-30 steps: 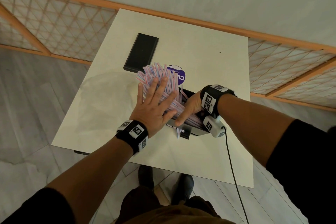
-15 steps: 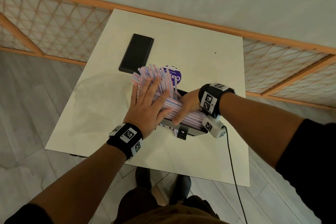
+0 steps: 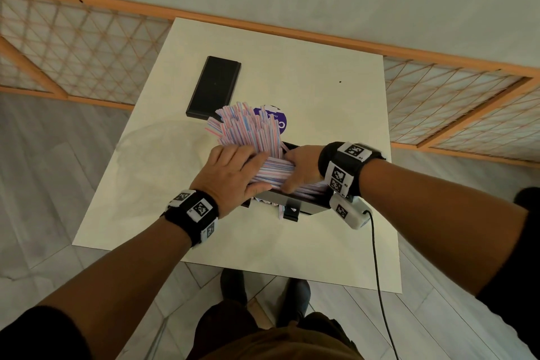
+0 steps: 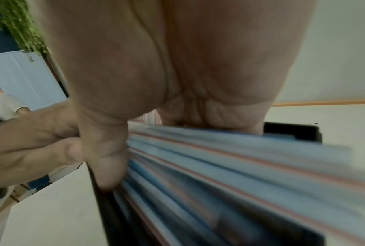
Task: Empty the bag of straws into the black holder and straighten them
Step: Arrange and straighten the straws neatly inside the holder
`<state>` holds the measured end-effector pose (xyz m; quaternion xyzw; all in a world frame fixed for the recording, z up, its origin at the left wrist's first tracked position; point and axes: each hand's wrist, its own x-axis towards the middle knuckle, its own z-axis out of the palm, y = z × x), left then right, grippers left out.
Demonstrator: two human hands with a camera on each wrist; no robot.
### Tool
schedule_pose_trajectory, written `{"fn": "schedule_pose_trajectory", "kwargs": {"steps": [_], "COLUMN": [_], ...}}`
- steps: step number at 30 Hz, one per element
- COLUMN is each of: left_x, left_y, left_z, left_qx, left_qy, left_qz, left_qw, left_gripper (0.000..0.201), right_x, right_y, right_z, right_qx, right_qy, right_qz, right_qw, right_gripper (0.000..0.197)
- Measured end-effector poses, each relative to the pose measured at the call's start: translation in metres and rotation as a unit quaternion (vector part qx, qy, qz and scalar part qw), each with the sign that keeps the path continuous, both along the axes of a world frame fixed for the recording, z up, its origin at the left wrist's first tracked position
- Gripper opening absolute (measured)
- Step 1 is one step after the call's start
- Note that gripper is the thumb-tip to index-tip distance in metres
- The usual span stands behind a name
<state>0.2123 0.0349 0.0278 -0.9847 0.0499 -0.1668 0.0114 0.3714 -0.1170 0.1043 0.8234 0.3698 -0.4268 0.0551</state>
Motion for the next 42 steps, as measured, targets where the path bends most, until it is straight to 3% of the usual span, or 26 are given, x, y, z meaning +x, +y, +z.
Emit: {"fn": "schedule_pose_trajectory", "kwargs": {"steps": [5,10,15,18,22,24,29,35,39,42], "left_x": [0.009,0.011,-0.008,-0.030,-0.048,-0.048,-0.040,-0.034,-0.032,-0.031], "left_y": [0.007,0.008,-0.011,-0.020,-0.023,-0.022,-0.021,-0.023,-0.027,-0.029], "left_z": [0.006,0.015,0.029,0.037,0.034,0.030,0.027,0.033,0.036,0.034], "left_qx": [-0.007,-0.037,-0.104,-0.240,-0.490,-0.520,-0.543,-0.536,-0.445,-0.370], "left_qy": [0.030,0.042,-0.018,-0.031,0.005,0.026,0.028,0.016,0.009,0.029], "left_qz": [-0.043,-0.046,0.059,0.196,0.293,0.292,0.282,0.284,0.232,0.174], "left_qw": [0.999,0.997,0.993,0.950,0.821,0.802,0.791,0.795,0.865,0.912], "left_gripper": [0.057,0.067,0.082,0.088,0.090,0.081,0.066,0.065,0.076,0.072], "right_x": [-0.005,-0.005,-0.009,-0.010,-0.013,-0.019,-0.030,-0.042,-0.050,-0.058], "right_y": [-0.007,-0.007,-0.005,-0.006,-0.009,-0.010,-0.008,-0.005,-0.003,-0.004], "right_z": [0.011,0.021,0.015,0.011,0.009,0.008,0.004,0.004,0.005,-0.001], "right_qx": [0.024,0.030,0.018,0.017,0.043,0.059,0.065,0.070,0.131,0.156], "right_qy": [-0.017,-0.048,-0.088,-0.122,-0.134,-0.126,-0.110,-0.125,-0.123,-0.132], "right_qz": [0.011,0.033,0.031,0.025,0.017,0.013,-0.003,0.021,0.018,-0.005], "right_qw": [0.999,0.998,0.996,0.992,0.990,0.990,0.992,0.989,0.984,0.979], "right_gripper": [0.048,0.041,0.033,0.032,0.033,0.029,0.016,0.024,0.035,0.036]}}
